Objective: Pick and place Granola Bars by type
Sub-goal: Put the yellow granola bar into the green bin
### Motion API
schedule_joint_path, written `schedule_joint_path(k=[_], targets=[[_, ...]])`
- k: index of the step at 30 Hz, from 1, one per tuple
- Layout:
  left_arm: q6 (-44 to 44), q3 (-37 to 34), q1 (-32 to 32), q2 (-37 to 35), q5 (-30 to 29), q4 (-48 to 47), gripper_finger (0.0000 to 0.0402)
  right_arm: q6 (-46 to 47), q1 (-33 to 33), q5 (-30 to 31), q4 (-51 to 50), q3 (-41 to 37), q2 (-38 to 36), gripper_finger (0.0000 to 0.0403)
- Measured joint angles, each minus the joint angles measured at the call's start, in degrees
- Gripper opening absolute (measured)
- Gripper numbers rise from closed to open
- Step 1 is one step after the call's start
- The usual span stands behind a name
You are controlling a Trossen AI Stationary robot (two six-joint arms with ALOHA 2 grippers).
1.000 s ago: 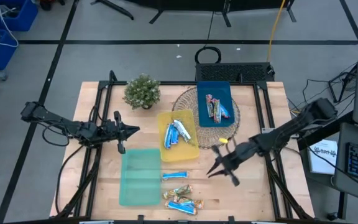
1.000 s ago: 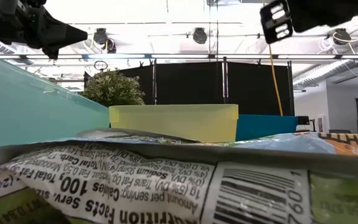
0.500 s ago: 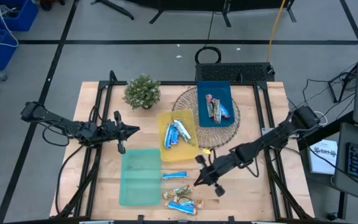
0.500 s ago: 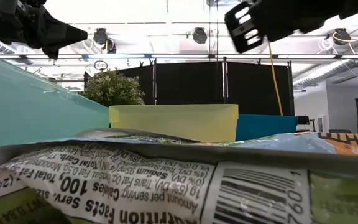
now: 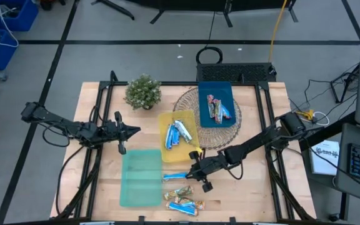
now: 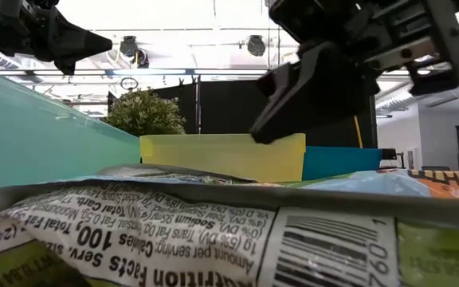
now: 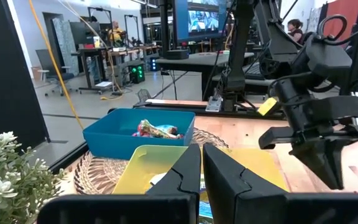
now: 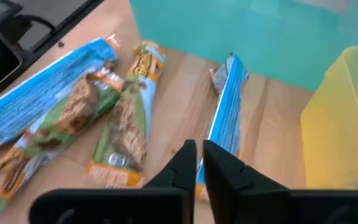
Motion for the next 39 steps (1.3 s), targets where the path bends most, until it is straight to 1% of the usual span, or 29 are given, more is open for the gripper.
schedule_joint_path(k=[3, 8, 10, 13, 15, 19, 24, 35, 39], targets=[[0.0, 0.0, 0.0, 0.0, 0.0, -0.01, 0.0026, -0.85, -0.16, -0.07, -0.02, 0.46, 0.52, 0.0064], [0.0, 0.0, 0.0, 0.0, 0.02, -0.01, 0.0026, -0.89, -0.22, 0.07, 0.18, 0.69, 0.57, 0.0144], [0.0, 0.0, 0.0, 0.0, 0.02, -0.01, 0.0026, 0.0, -0.32, 0.12, 0.08, 0.69, 0.66, 0.0169], [0.0, 0.0, 0.0, 0.0, 0.02, 0.01, 0.0026, 0.93, -0.61, 0.27, 0.58, 0.69, 1.65, 0.0195], [0.0, 0.0, 0.0, 0.0, 0.02, 0.03, 0.0026, 1.15, -0.84, 0.29, 1.01, 0.69, 2.86, 0.0203], [0.0, 0.0, 0.0, 0.0, 0.02, 0.03, 0.0026, 1.21, -1.23, 0.38, 1.22, 0.68, 5.07, 0.0207], [0.0, 0.0, 0.0, 0.0, 0.02, 0.06, 0.0026, 1.15, -1.34, 0.93, 2.15, 0.65, 5.14, 0.02], [0.0, 0.0, 0.0, 0.0, 0.02, 0.07, 0.0026, 1.9, -1.36, 1.57, 0.51, 0.65, 5.18, 0.0152], [0.0, 0.0, 0.0, 0.0, 0.02, 0.06, 0.0026, 1.93, -1.36, 1.57, -0.11, 0.63, 5.18, 0.0141]])
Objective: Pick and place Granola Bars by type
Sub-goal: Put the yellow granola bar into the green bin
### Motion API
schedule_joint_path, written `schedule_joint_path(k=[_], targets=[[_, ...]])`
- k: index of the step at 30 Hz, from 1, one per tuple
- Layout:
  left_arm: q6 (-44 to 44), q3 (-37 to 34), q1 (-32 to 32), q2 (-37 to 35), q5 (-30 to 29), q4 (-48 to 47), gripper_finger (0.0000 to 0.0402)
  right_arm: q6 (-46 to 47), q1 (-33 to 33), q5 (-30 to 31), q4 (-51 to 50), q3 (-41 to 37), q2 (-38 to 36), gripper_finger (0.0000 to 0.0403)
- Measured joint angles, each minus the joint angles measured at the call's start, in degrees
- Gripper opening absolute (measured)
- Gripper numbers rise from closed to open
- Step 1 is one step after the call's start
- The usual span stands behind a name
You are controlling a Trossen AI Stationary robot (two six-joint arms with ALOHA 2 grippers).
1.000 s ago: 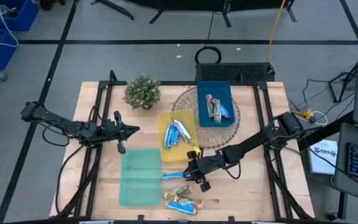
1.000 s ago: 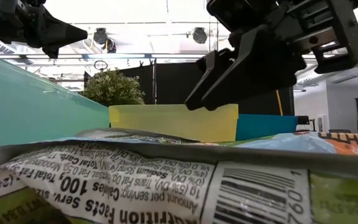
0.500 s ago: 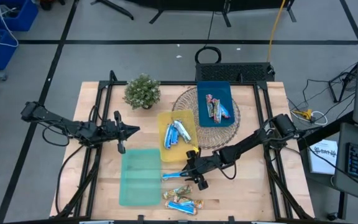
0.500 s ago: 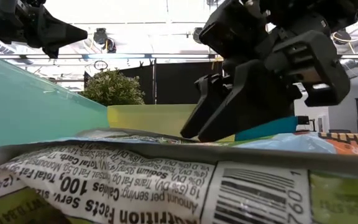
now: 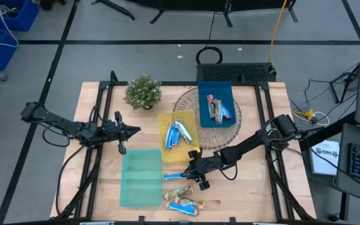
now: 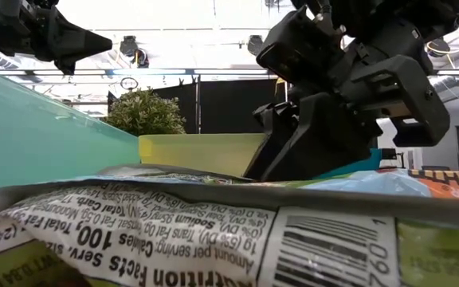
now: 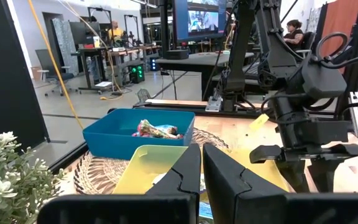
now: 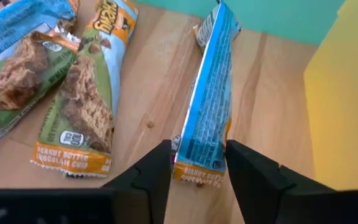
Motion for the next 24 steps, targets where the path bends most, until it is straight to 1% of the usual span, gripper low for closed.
schedule_joint_path(k=[5, 9, 13, 19, 21, 24], targets=[[0.0, 0.0, 0.0, 0.0, 0.0, 0.02, 0.0026, 0.8, 0.0, -0.01, -0.27, 0.0, 0.0, 0.0132], [0.0, 0.0, 0.0, 0.0, 0.0, 0.0, 0.0026, 1.31, 0.0, -0.01, -0.43, 0.0, 0.0, 0.0117], [0.0, 0.0, 0.0, 0.0, 0.0, 0.02, 0.0026, 1.51, 0.0, -0.01, -0.52, 0.0, 0.0, 0.0087], [0.0, 0.0, 0.0, 0.0, 0.0, 0.02, 0.0026, 1.5, 0.15, -0.16, -0.58, 0.0, 0.0, 0.0012], [0.0, 0.0, 0.0, 0.0, 0.0, 0.02, 0.0026, 1.75, 0.28, -0.34, -0.6, 0.0, 0.0, 0.0005], [0.0, 0.0, 0.0, 0.0, 0.0, 0.0, 0.0026, 1.9, 0.42, -2.47, -0.56, 0.0, 0.0, 0.0001]])
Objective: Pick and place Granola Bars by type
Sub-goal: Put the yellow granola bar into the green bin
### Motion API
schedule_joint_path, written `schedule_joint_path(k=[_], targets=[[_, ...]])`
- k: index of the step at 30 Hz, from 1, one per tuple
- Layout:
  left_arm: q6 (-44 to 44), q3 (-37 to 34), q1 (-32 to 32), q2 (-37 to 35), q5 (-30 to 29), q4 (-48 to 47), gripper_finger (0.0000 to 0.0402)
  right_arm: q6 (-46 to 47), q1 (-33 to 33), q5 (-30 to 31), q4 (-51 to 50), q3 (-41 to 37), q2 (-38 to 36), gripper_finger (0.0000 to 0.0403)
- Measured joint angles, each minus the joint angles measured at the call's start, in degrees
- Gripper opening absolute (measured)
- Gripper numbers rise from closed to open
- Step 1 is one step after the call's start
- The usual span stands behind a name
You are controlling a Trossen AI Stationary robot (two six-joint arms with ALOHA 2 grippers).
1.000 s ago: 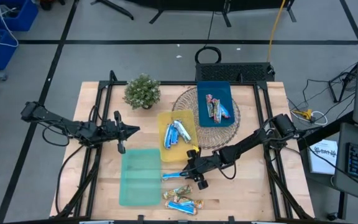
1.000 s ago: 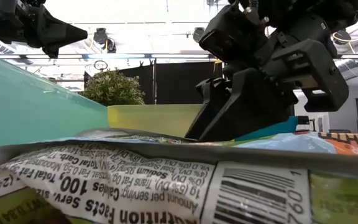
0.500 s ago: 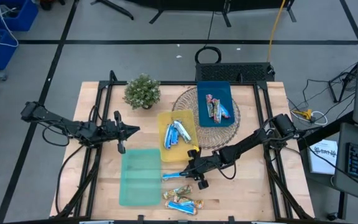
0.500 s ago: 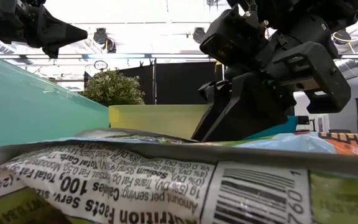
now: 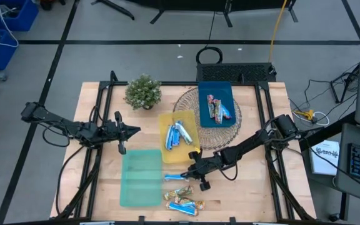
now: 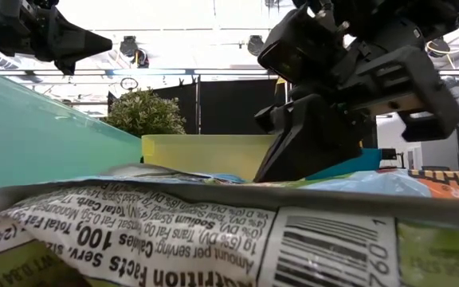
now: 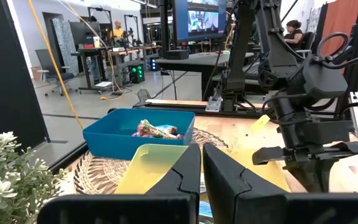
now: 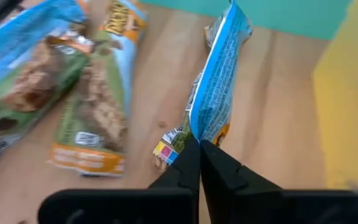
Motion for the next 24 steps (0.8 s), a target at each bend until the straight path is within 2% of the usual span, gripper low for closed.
schedule_joint_path(k=[24], targets=[[0.0, 0.0, 0.0, 0.0, -0.02, 0.06, 0.0026, -4.21, 2.01, -1.3, 1.66, -0.02, -6.37, 0.0]])
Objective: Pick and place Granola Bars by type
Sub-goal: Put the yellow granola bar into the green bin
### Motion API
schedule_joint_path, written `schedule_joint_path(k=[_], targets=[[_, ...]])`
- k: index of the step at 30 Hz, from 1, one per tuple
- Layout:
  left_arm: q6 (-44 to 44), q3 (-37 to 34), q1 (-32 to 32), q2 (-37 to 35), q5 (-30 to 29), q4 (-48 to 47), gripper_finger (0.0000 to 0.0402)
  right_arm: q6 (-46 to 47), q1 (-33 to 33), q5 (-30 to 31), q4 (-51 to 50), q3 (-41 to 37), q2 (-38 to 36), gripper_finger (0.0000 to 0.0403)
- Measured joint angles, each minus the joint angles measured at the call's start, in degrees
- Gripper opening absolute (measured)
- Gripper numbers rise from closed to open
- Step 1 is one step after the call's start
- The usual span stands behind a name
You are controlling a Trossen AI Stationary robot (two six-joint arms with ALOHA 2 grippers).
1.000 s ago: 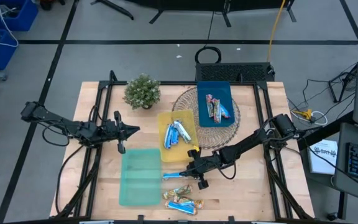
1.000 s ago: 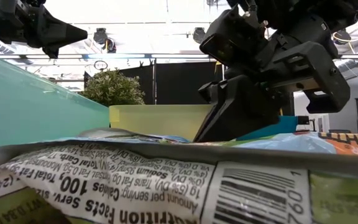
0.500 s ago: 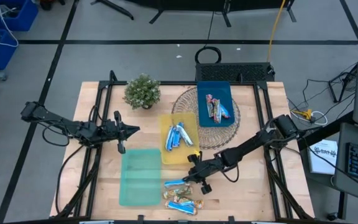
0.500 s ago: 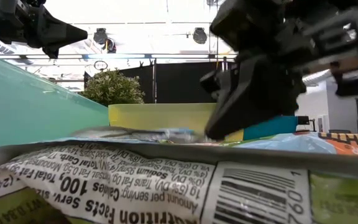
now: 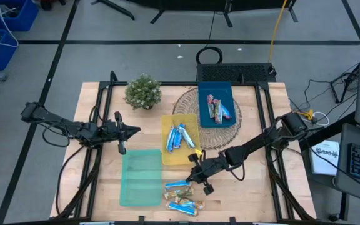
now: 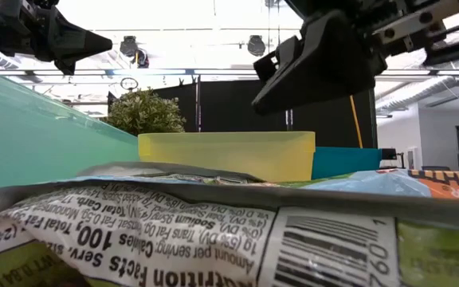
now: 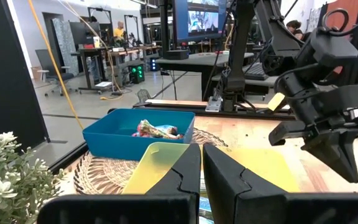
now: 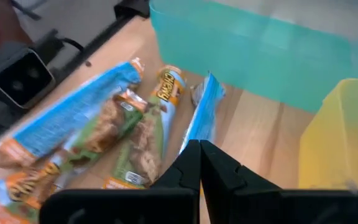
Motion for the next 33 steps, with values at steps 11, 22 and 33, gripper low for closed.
schedule_joint_path(k=[11, 22, 33], targets=[[0.0, 0.0, 0.0, 0.0, 0.02, -0.02, 0.0026, 1.33, 0.5, -0.85, 3.73, 0.0, 0.38, 0.0096], [0.0, 0.0, 0.0, 0.0, 0.02, 0.0, 0.0026, 4.21, 0.52, 1.01, 8.13, 0.0, 6.79, 0.0215], [0.0, 0.0, -0.02, 0.0, 0.02, 0.0, 0.0026, 7.6, 0.58, 0.74, 3.68, 0.04, 7.33, 0.019]])
